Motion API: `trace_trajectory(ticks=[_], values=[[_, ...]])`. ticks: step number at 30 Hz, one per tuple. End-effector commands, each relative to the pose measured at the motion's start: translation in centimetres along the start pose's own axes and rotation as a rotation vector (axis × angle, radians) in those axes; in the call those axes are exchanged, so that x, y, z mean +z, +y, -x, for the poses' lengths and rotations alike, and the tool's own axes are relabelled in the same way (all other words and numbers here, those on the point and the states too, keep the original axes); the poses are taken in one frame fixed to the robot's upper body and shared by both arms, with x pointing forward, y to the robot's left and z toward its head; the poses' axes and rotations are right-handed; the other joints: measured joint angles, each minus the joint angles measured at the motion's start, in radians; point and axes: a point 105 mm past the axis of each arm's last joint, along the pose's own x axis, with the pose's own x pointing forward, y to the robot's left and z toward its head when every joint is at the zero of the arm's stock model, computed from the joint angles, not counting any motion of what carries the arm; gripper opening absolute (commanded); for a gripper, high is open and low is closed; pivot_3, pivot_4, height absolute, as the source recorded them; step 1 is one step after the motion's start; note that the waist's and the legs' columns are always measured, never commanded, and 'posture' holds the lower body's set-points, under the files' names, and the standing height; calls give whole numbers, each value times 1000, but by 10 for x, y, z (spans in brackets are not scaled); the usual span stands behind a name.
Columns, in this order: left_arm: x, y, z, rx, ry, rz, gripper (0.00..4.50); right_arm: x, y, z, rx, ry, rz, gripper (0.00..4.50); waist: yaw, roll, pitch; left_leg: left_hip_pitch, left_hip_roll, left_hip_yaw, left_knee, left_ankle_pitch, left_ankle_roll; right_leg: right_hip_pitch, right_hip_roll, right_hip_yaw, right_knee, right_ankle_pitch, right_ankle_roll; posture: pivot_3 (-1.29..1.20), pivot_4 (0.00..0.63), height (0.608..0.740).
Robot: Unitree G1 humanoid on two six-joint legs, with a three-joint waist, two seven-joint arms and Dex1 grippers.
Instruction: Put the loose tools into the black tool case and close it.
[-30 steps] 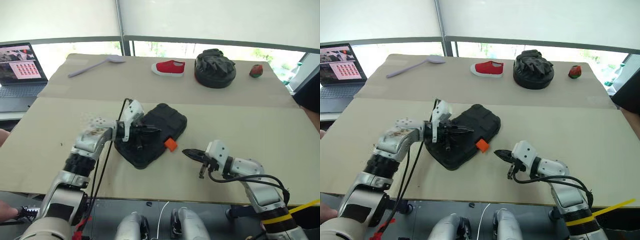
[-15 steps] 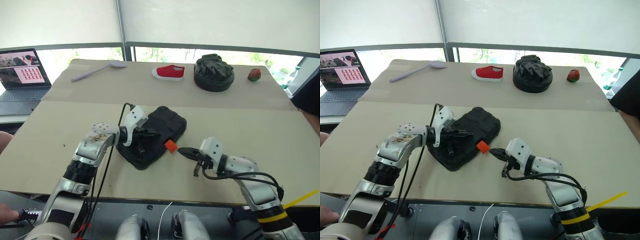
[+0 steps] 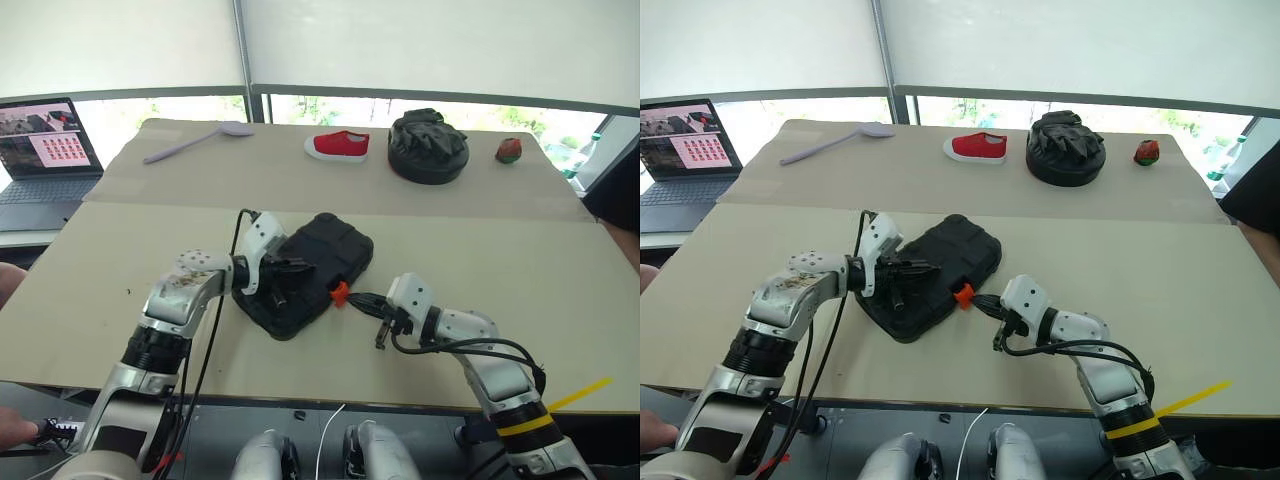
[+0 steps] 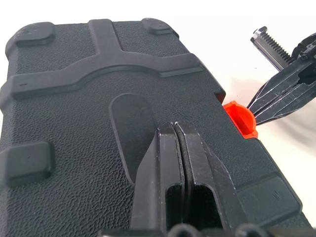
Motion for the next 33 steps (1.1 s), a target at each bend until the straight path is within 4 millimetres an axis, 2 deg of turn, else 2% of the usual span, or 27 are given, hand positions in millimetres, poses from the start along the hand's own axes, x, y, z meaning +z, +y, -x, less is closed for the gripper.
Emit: trace_trajectory(ticks=[1,5,18,23,28,33], values=[[-38,1,-1,27,123,96,102,5,-1,-8,2,-34,14,0,0,0,0,0,0,0,0,0,0,0,0,0,0,0,0,0,150,740],[-39,1,-2,28,133,97,102,4,-3,-16,-3,-47,14,0,0,0,0,0,0,0,0,0,0,0,0,0,0,0,0,0,150,740],[-50,-5,-5,10,171,113,102,38,-6,-13,-4,-134,65,0,-1,0,0,0,0,0,-1,0,-1,-1,0,0,0,0,0,0,150,740],[-54,-8,-6,1,181,116,102,58,-11,-15,-8,-184,36,0,-3,0,0,2,0,0,-4,-3,4,0,-1,1,-1,0,0,0,150,740],[-55,-8,-7,-1,183,119,102,37,-8,-20,25,-104,30,0,5,2,-4,7,0,0,-12,-2,2,2,0,1,-4,-1,-2,0,150,740],[-56,-8,-7,2,183,123,102,34,-10,-18,18,-93,38,0,6,2,-4,7,-1,0,-13,1,-3,3,-1,0,-5,-3,-3,0,150,740]])
